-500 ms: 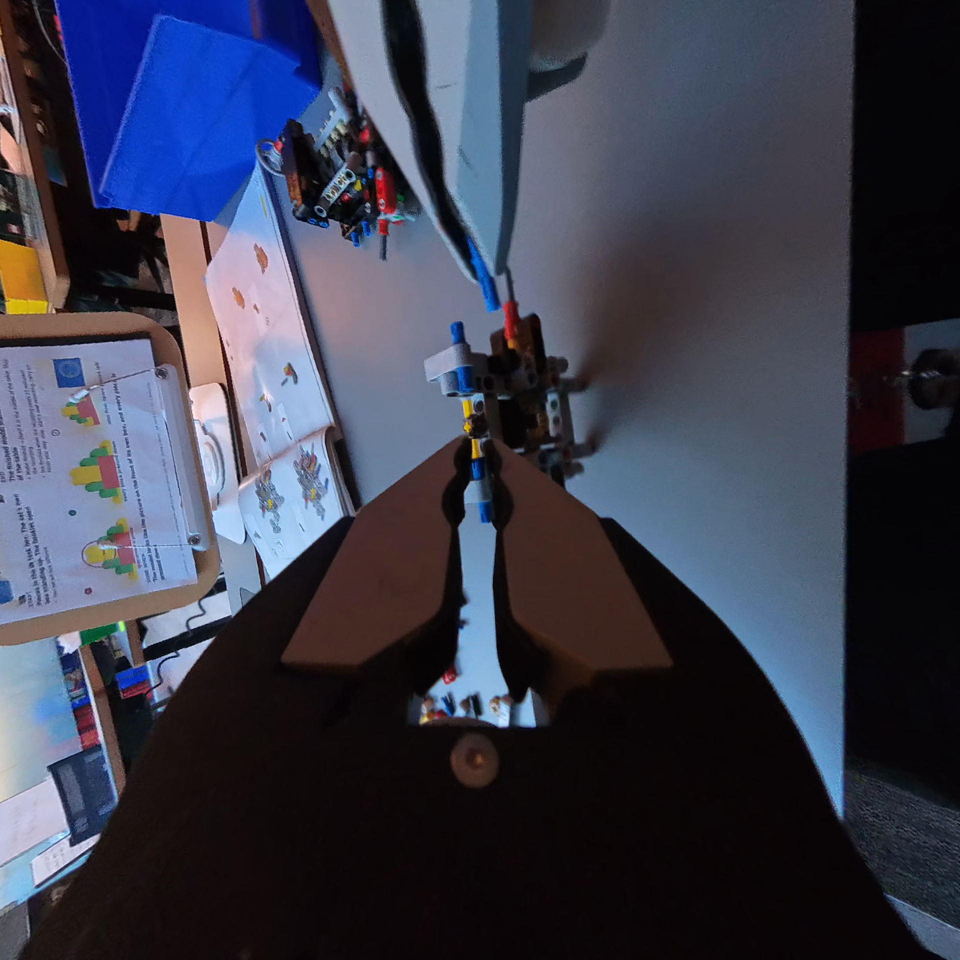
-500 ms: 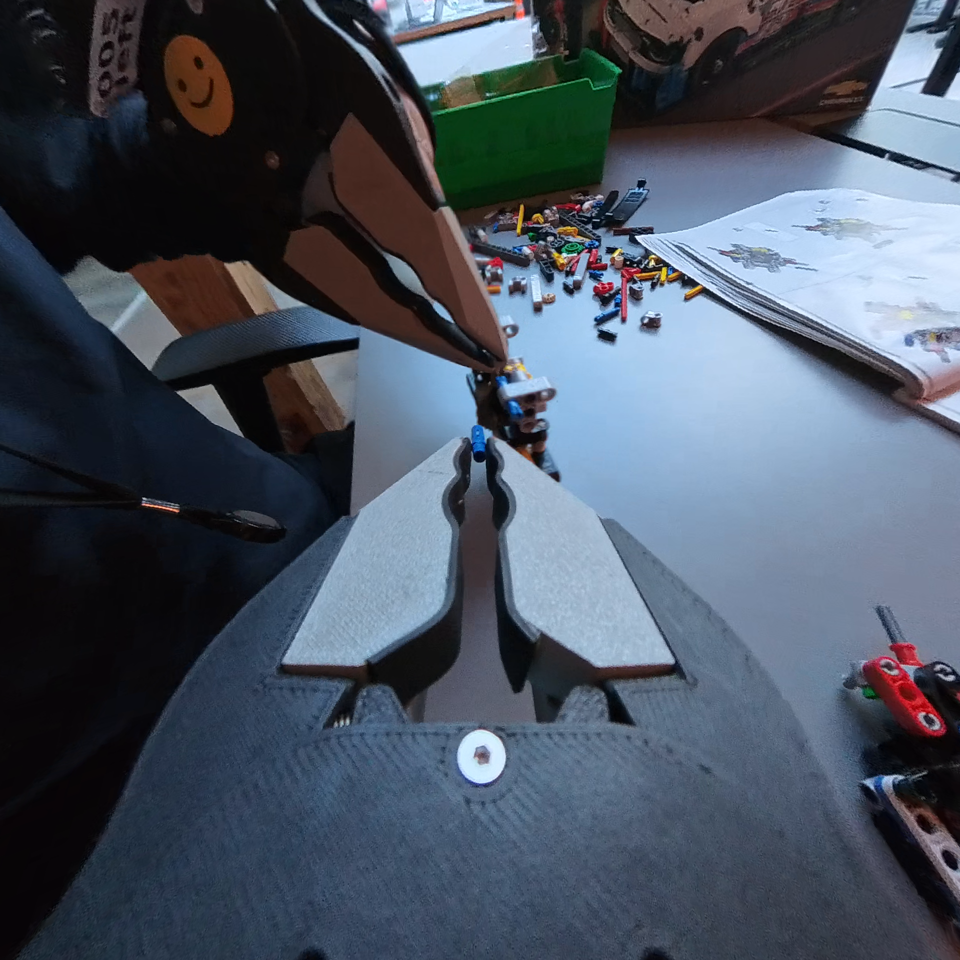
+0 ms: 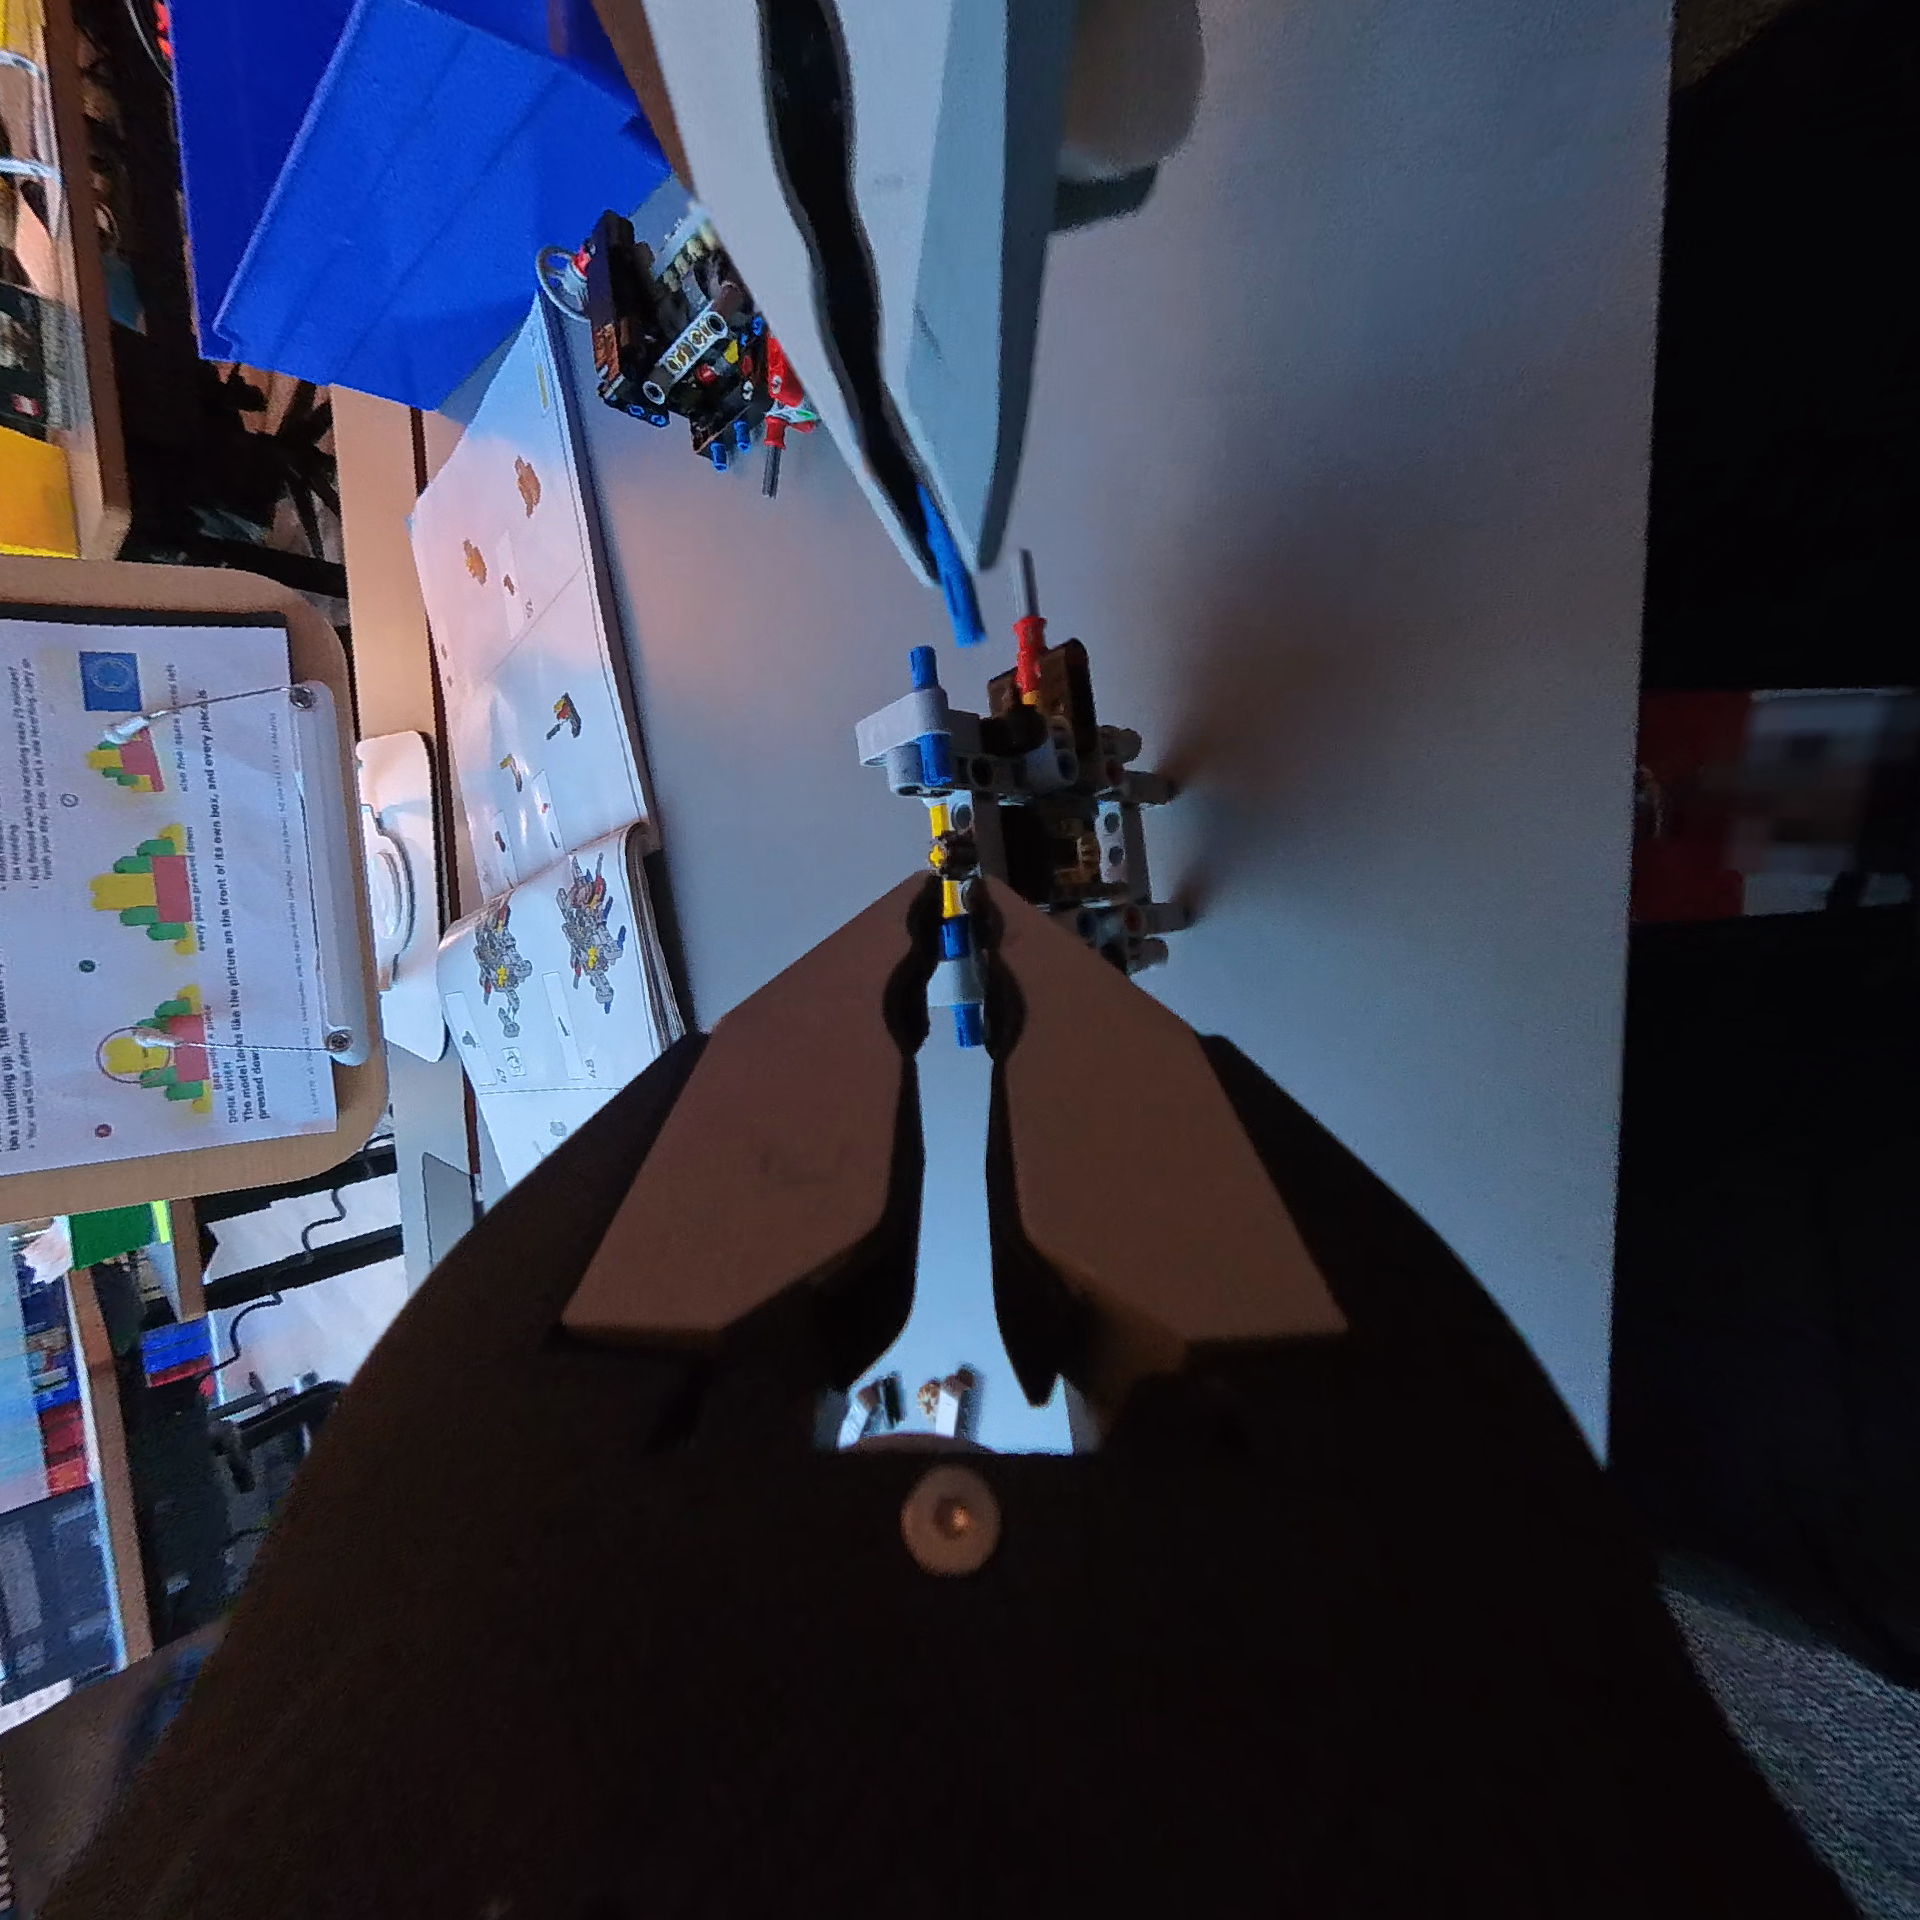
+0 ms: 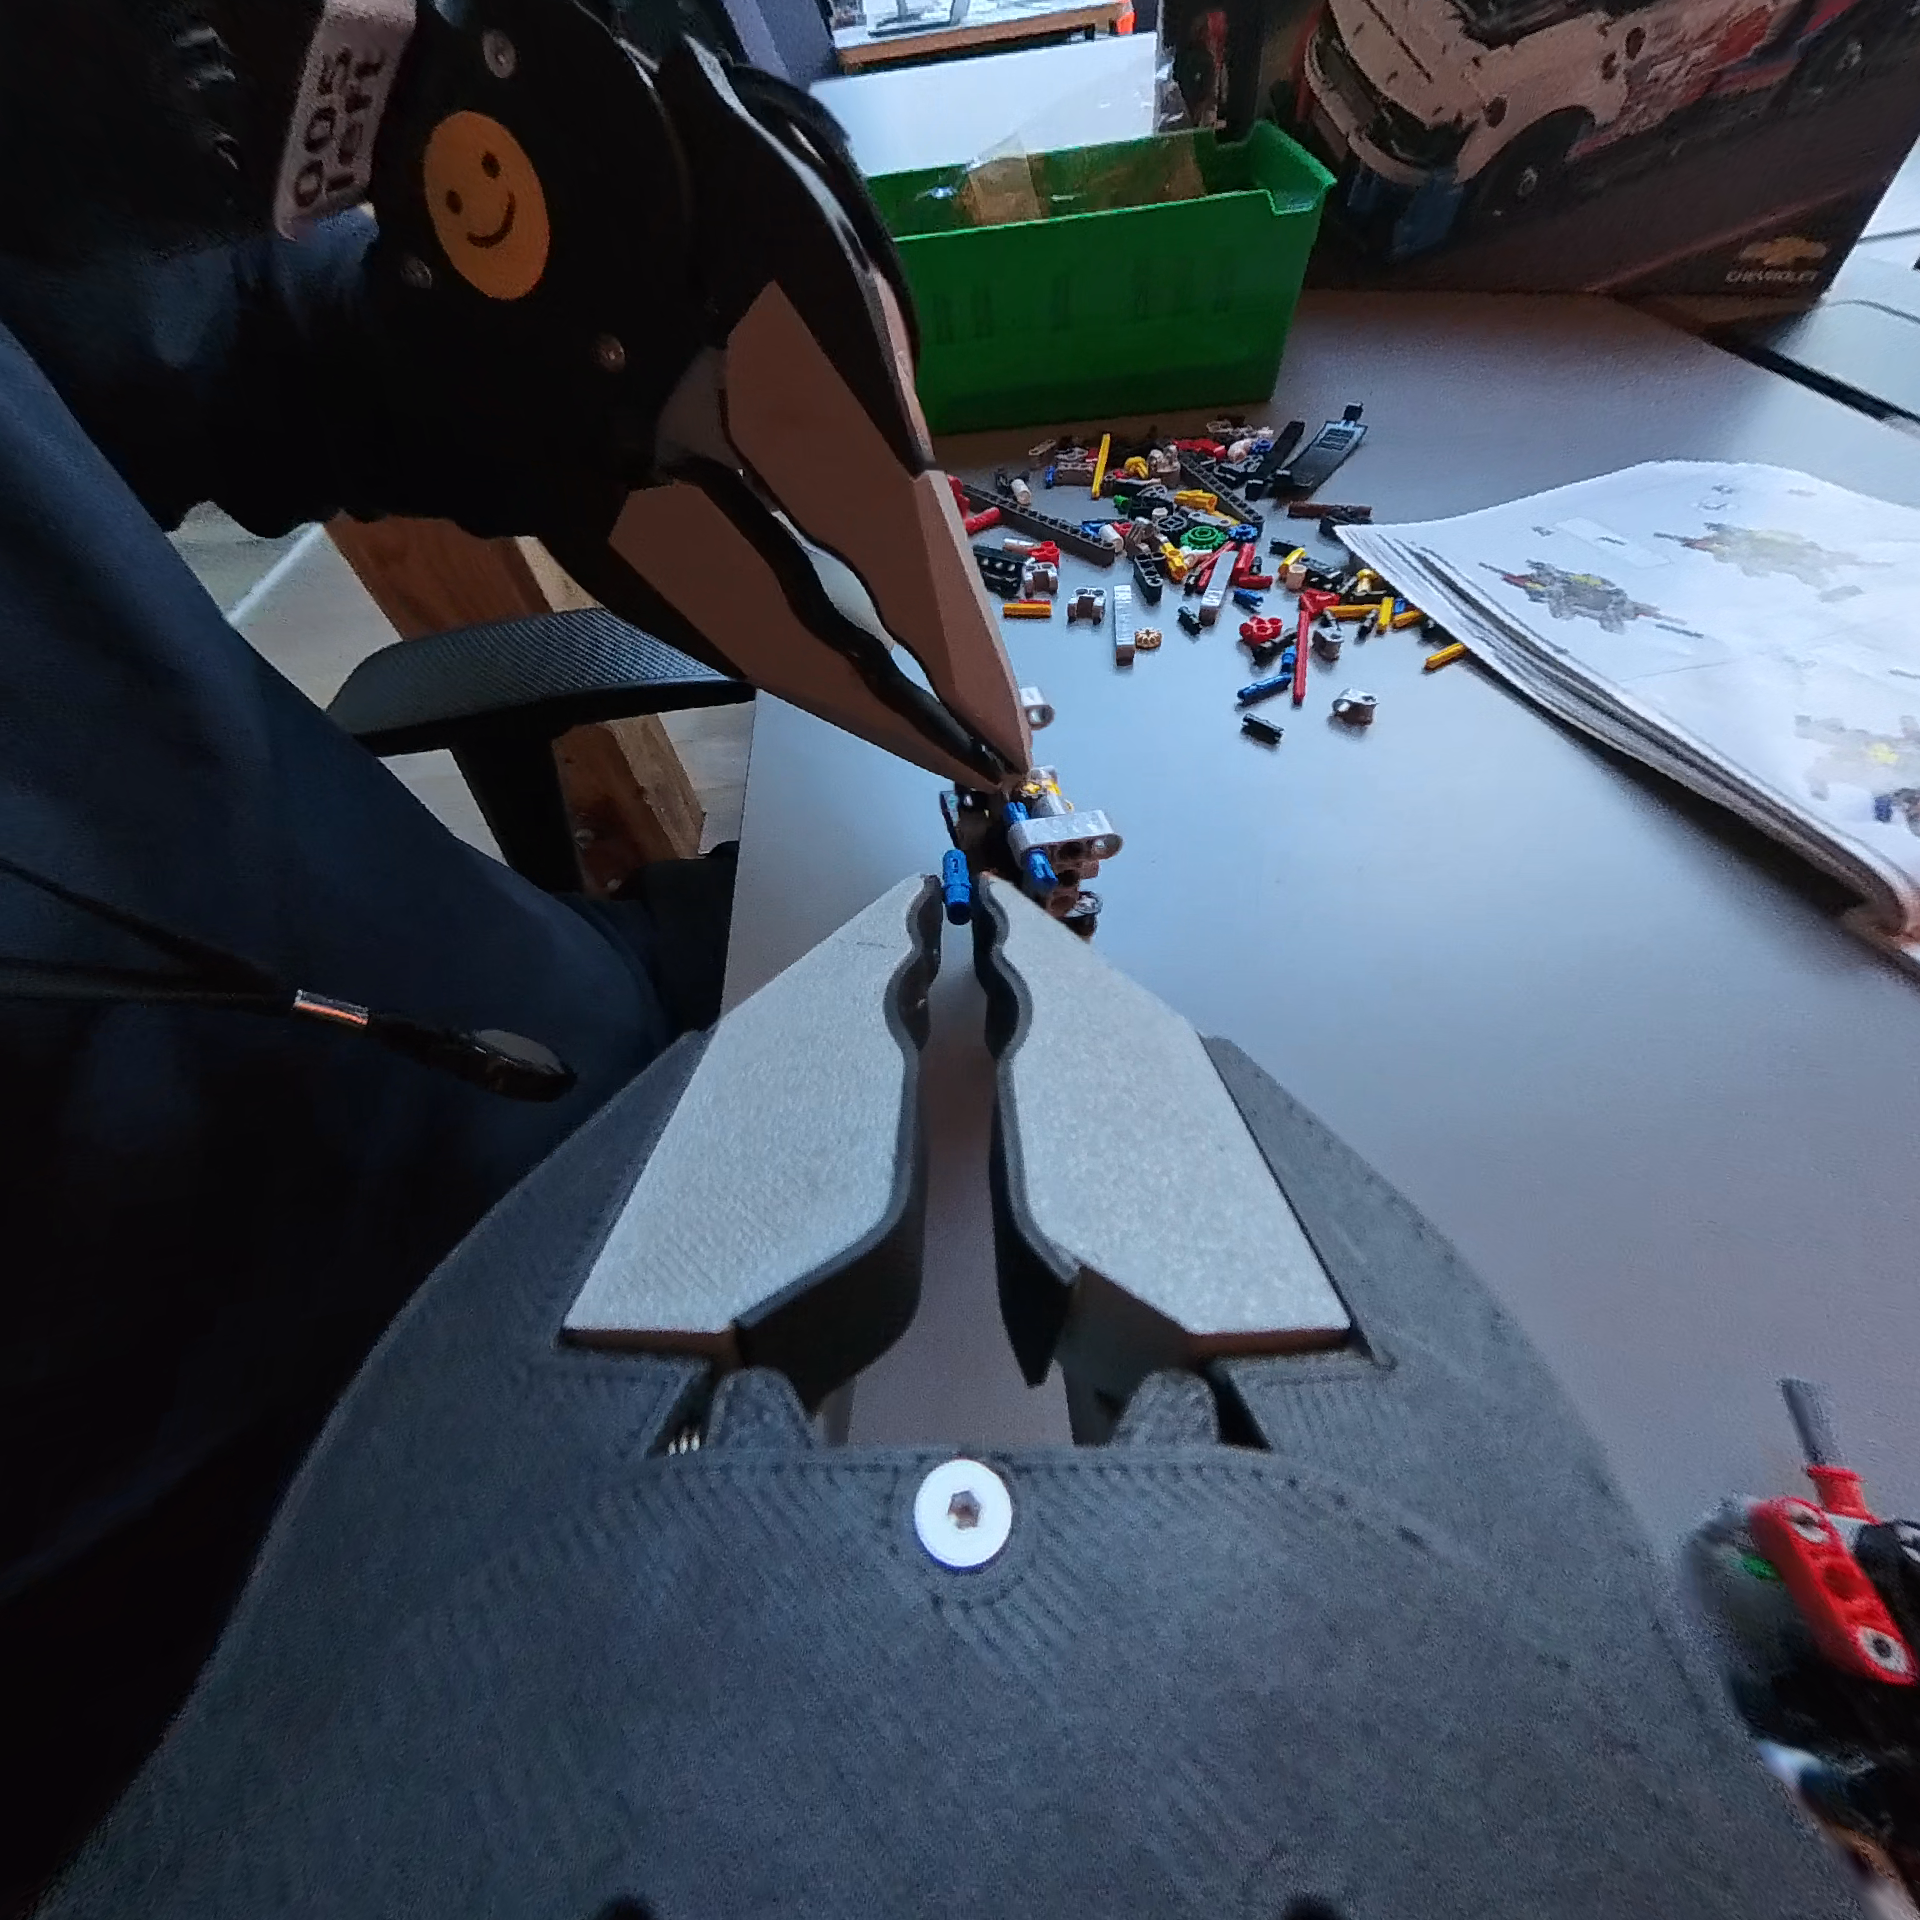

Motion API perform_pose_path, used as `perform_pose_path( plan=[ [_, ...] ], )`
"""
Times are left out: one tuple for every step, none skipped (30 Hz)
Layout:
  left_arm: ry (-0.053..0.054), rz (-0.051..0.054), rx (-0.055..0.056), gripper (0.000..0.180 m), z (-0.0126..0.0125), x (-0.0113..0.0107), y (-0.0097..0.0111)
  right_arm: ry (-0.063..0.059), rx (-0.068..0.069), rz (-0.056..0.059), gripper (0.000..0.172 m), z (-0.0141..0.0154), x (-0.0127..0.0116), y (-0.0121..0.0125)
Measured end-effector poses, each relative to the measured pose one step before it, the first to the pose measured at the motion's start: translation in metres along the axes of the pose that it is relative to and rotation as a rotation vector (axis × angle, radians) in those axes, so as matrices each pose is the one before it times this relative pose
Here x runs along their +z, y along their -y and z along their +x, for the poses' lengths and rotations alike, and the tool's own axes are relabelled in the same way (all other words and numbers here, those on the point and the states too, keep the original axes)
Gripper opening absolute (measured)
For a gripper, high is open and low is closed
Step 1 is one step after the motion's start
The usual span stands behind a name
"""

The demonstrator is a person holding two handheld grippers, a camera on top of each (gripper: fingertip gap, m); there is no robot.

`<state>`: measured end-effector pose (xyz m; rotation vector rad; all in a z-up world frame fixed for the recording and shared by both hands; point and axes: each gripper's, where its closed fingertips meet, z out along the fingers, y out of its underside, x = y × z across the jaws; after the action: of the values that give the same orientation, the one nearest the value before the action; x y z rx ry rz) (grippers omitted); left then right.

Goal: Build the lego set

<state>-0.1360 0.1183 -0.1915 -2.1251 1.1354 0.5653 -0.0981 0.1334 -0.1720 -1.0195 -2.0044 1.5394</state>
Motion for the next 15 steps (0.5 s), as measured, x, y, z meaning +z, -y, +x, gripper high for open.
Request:
perform_pose_path(
  plan=[
    [-0.0001, -0.0004, 0.0029, 0.002, -0.00005, 0.00012, -0.00037, -0.0012, -0.0030, -0.0038, 0.002, 0.00240, -0.00430, 0.00126],
    [-0.0041, 0.0052, 0.0022, 0.002, 0.00063, -0.00035, 0.00055, 0.0093, 0.0030, 0.0016, 0.002, 0.00184, -0.00482, 0.00185],
    [-0.0035, 0.0095, 0.0037, 0.002, 0.00094, -0.00064, 0.00115, -0.0016, 0.0104, 0.0039, 0.002, 0.00419, -0.00491, 0.00206],
    [0.0010, 0.0125, 0.0082, 0.002, 0.00097, -0.00076, 0.00157, -0.0489, 0.0123, 0.0018, 0.001, 0.01136, -0.00484, 0.00179],
    [0.0052, 0.0064, 0.0064, 0.002, 0.00051, -0.00062, 0.00101, -0.0722, 0.0077, 0.0074, 0.001, 0.01388, -0.00363, 0.00209],
    [0.0020, 0.0043, 0.0069, 0.002, 0.00111, -0.00036, 0.00074, -0.0433, 0.0076, 0.0109, 0.002, 0.00818, -0.00093, 0.00202],
    [0.0015, 0.0044, 0.0093, 0.002, 0.00127, -0.00016, 0.00051, -0.0004, 0.0108, 0.0004, 0.002, 0.00026, 0.00222, -0.00010],
    [0.0063, 0.0054, 0.0051, 0.002, 0.00046, 0.00008, 0.00047, 0.0129, 0.0106, -0.0185, 0.002, -0.00293, 0.00472, -0.00343],
    [0.0031, 0.0061, -0.0007, 0.002, 0.00005, 0.00005, 0.00036, 0.0021, 0.0003, -0.0270, 0.002, -0.00234, 0.00599, -0.00527],
    [-0.0060, 0.0055, -0.0065, 0.002, 0.00038, -0.00013, 0.00037, -0.0072, -0.0103, -0.0173, 0.002, -0.00162, 0.00644, -0.00475],
    [-0.0119, 0.0069, -0.0134, 0.002, 0.00053, -0.00020, 0.00044, -0.0022, -0.0080, -0.0082, 0.002, -0.00208, 0.00625, -0.00381],
    [-0.0144, 0.0068, -0.0180, 0.002, 0.00035, -0.00007, 0.00040, 0.0088, 0.0040, -0.0109, 0.002, -0.00265, 0.00598, -0.00383],
    [-0.0141, 0.0058, -0.0176, 0.002, 0.00022, -0.00012, 0.00009, 0.0187, 0.0108, -0.0119, 0.002, -0.00316, 0.00523, -0.00347],
    [-0.0113, 0.0053, -0.0157, 0.002, -0.00007, -0.00019, 0.00017, 0.0181, 0.0079, -0.0058, 0.002, -0.00265, 0.00402, -0.00204],
    [-0.0085, 0.0057, -0.0137, 0.002, -0.00016, -0.00027, 0.00031, 0.0088, 0.0026, 0.0009, 0.002, -0.00133, 0.00269, -0.00061]
  ],
)
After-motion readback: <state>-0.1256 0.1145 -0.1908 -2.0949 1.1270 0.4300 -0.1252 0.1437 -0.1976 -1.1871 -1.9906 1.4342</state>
